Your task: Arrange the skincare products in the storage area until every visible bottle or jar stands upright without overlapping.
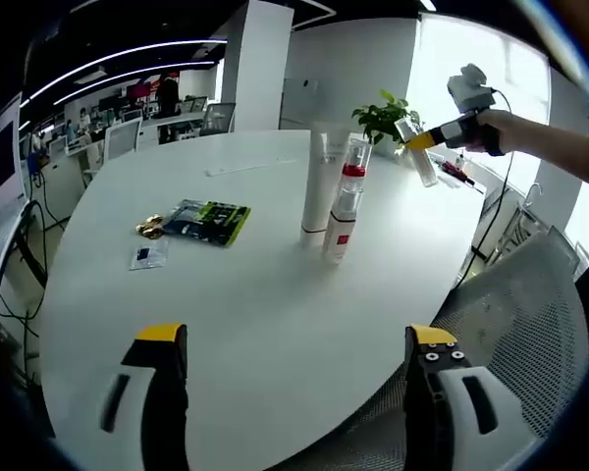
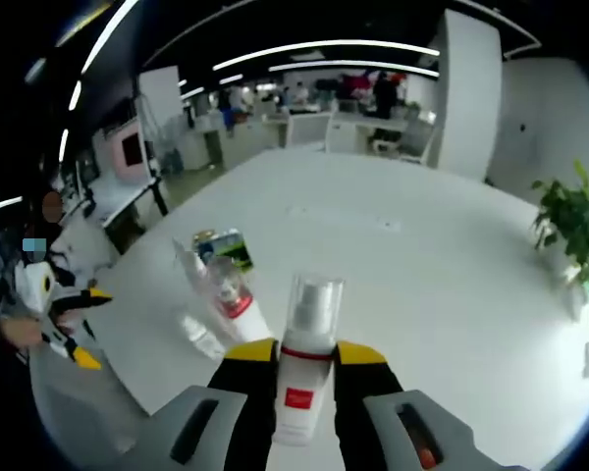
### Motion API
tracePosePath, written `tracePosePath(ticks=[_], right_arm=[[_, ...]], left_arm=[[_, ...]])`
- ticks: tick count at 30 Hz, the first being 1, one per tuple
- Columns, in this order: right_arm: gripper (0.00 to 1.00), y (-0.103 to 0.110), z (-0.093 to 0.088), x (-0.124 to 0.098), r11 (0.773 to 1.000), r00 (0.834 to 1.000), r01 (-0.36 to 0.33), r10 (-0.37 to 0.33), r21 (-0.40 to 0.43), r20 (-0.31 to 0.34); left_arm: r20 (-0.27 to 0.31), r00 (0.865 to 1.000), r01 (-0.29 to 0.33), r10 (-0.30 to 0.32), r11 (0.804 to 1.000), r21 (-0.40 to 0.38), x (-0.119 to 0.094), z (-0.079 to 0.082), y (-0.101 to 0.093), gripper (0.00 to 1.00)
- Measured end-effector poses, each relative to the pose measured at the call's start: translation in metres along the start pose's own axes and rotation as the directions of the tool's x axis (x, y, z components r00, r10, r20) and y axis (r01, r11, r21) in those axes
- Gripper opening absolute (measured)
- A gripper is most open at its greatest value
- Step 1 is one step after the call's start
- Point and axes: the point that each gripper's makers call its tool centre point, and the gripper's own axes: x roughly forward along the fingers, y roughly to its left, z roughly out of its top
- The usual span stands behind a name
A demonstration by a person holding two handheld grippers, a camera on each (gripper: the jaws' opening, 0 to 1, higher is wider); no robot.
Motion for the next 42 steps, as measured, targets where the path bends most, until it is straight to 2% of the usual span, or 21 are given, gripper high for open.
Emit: tracePosePath(ticks=[8, 15, 27, 34, 42], right_arm=[[0.14, 0.020, -0.004, -0.016, 1.000, 0.996, 0.006, -0.009, 0.028, 0.092], [0.13, 0.034, -0.011, -0.024, 0.999, 0.993, 0.028, -0.030, 0.019, 0.116], [0.13, 0.053, -0.015, -0.042, 0.996, 0.973, 0.066, -0.078, 0.058, 0.218], [0.13, 0.061, -0.021, -0.043, 0.995, 0.968, 0.059, -0.077, 0.082, 0.239], [0.13, 0.073, -0.019, -0.047, 0.995, 0.956, 0.038, -0.062, 0.090, 0.286]], left_arm=[[-0.005, 1.000, 0.013, -0.013, 1.000, 0.001, 0.001, -0.002, -0.003, 0.86], [-0.002, 1.000, 0.020, -0.019, 1.000, 0.002, 0.001, -0.003, -0.004, 0.86], [0.005, 1.000, 0.022, -0.022, 1.000, 0.011, 0.000, -0.002, -0.007, 0.87], [0.005, 1.000, 0.021, -0.022, 0.999, 0.030, 0.000, -0.001, -0.009, 0.87], [0.005, 0.999, 0.032, -0.033, 0.998, 0.052, 0.000, 0.001, -0.014, 0.87]])
